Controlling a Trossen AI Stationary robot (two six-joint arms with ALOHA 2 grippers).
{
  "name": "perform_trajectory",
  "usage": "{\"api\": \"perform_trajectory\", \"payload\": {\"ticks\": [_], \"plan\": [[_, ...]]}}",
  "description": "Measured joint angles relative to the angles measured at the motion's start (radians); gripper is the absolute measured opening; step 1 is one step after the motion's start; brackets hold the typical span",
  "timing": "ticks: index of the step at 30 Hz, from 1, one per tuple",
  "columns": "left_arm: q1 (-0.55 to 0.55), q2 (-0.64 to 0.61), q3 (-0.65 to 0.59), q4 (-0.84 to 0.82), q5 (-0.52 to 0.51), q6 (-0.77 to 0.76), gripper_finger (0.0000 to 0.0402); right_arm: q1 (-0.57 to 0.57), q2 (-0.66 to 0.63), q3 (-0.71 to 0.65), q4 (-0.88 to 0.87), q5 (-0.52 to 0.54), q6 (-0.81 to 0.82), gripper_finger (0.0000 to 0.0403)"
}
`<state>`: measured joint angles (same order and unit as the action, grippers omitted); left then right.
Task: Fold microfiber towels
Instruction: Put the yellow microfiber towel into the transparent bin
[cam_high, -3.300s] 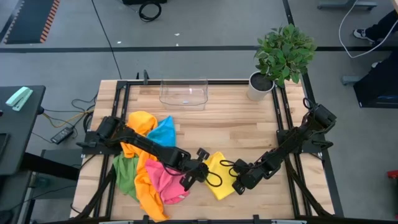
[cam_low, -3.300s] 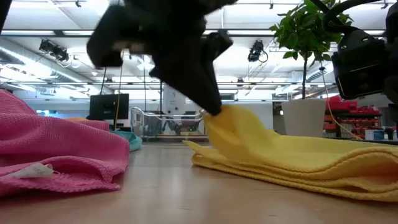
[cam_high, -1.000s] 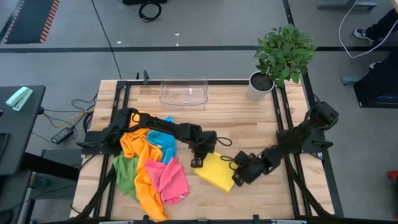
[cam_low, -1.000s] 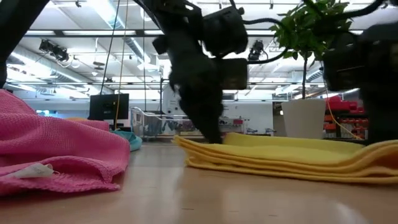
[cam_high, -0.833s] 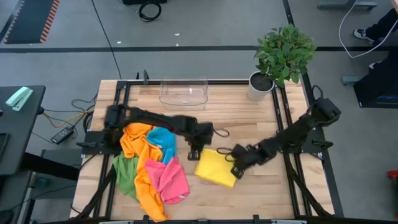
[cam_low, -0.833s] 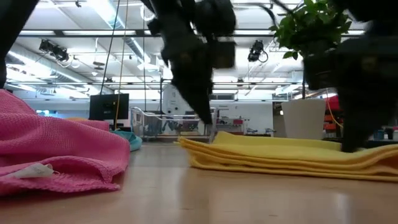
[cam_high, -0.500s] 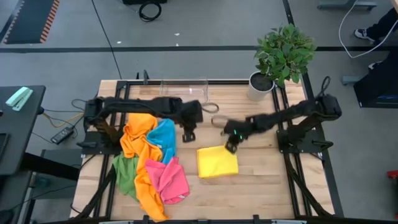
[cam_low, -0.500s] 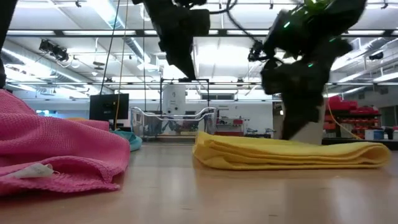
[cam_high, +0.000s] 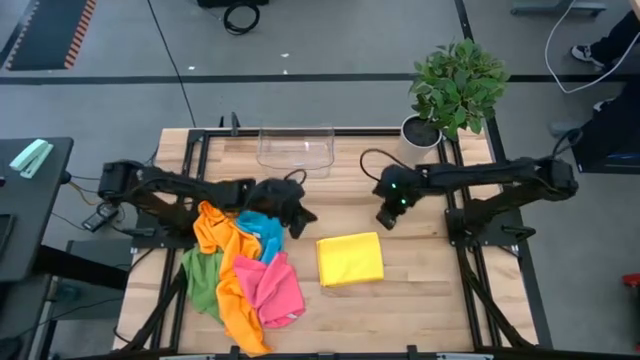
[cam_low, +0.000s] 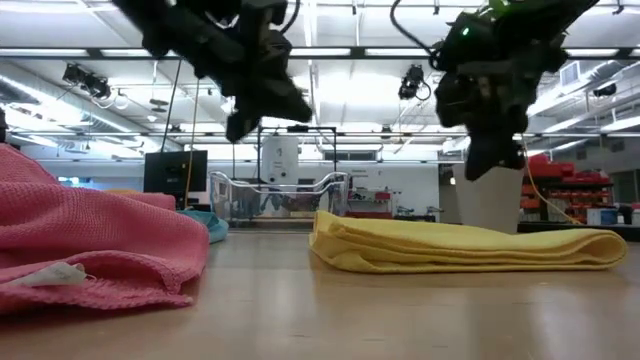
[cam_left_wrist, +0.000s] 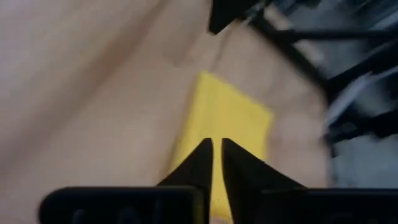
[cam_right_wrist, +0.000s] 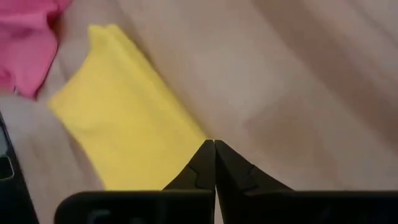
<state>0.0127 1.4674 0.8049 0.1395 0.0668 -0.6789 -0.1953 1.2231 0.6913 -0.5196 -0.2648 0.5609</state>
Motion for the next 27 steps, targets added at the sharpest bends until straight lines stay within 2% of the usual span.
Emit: {"api": "perform_trajectory", "payload": {"ticks": [2, 7, 10, 14, 18, 23, 27], "plan": [[-0.032, 0.027, -0.034, 0.080, -0.015, -0.107, 0.0073, 0.056, -0.030, -0.010, -0.011, 0.028, 0.063, 0.0026], [-0.088, 0.075, -0.061, 0.070, -0.019, -0.409, 0.0142, 0.195, -0.101, -0.087, 0.005, 0.086, 0.265, 0.0078], [-0.106, 0.101, -0.058, 0.080, -0.019, -0.541, 0.0186, 0.277, -0.139, -0.163, 0.084, 0.102, 0.442, 0.0119], [-0.104, 0.136, -0.056, 0.086, -0.022, -0.567, 0.0236, 0.371, -0.166, -0.264, 0.272, 0.242, 0.651, 0.0176], [-0.104, 0.204, -0.059, 0.097, -0.028, -0.572, 0.0264, 0.457, -0.143, -0.330, 0.374, 0.366, 0.811, 0.0215], [-0.131, 0.308, -0.049, 0.205, -0.026, -0.594, 0.0267, 0.539, -0.093, -0.351, 0.379, 0.474, 0.893, 0.0232], [-0.151, 0.378, -0.042, 0.280, -0.050, -0.610, 0.0258, 0.538, -0.039, -0.353, 0.431, 0.518, 0.878, 0.0234]]}}
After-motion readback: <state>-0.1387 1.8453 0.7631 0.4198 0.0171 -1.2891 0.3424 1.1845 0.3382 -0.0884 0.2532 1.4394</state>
